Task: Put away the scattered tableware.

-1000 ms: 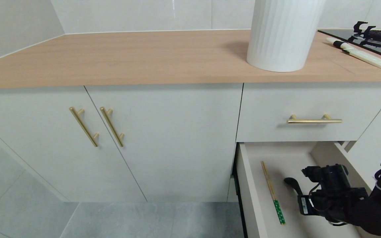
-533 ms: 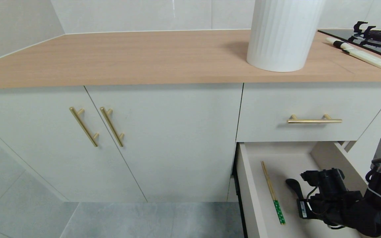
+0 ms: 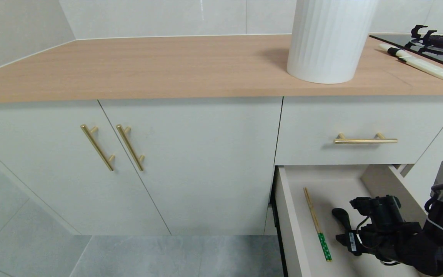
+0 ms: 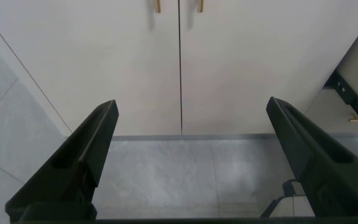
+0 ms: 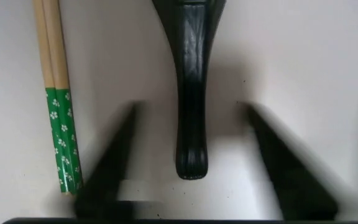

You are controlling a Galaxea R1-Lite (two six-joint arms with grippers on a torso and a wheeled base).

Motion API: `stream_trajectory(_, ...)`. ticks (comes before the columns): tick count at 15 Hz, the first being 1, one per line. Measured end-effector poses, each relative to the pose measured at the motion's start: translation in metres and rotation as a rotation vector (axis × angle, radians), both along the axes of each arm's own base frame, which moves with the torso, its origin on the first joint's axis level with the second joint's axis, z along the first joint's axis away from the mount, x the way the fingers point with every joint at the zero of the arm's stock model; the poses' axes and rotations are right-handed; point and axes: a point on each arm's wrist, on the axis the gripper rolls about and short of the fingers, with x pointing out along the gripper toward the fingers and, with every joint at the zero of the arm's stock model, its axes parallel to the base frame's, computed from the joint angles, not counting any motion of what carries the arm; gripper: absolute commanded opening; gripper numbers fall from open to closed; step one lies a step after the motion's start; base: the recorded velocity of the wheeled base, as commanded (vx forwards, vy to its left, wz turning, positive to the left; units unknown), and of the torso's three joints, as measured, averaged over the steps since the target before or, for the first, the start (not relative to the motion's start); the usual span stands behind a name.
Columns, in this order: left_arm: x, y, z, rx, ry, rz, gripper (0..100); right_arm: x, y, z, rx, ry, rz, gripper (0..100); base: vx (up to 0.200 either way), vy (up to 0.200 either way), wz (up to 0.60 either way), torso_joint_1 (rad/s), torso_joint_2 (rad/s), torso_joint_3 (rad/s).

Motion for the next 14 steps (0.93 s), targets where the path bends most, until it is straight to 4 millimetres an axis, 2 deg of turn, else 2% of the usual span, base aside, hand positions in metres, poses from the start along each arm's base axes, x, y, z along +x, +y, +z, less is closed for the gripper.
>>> stream_trajectory(3, 0.0, 0.0, 0.0, 0.0, 0.0, 0.0, 100, -0.001, 0.0, 0.003, 0.001, -0.009, -0.001, 100, 0.0, 0.0, 0.0, 0.0, 0.0, 0.0)
stream_trajectory(5, 0.0, 0.0, 0.0, 0.0, 0.0, 0.0, 100, -0.004, -0.001, 0.014, 0.008, -0.04, -0.001, 100, 0.0, 0.0, 0.0, 0.0, 0.0, 0.0)
stream_trajectory(8, 0.0, 0.0, 0.0, 0.0, 0.0, 0.0, 100, -0.015, -0.003, 0.048, 0.011, -0.111, -0.002, 100, 0.0, 0.0, 0.0, 0.0, 0.0, 0.0)
stream_trajectory(14, 0.0, 0.0, 0.0, 0.0, 0.0, 0.0, 100, -0.062, -0.011, 0.113, 0.013, -0.159, -0.003, 100, 0.0, 0.0, 0.0, 0.0, 0.0, 0.0)
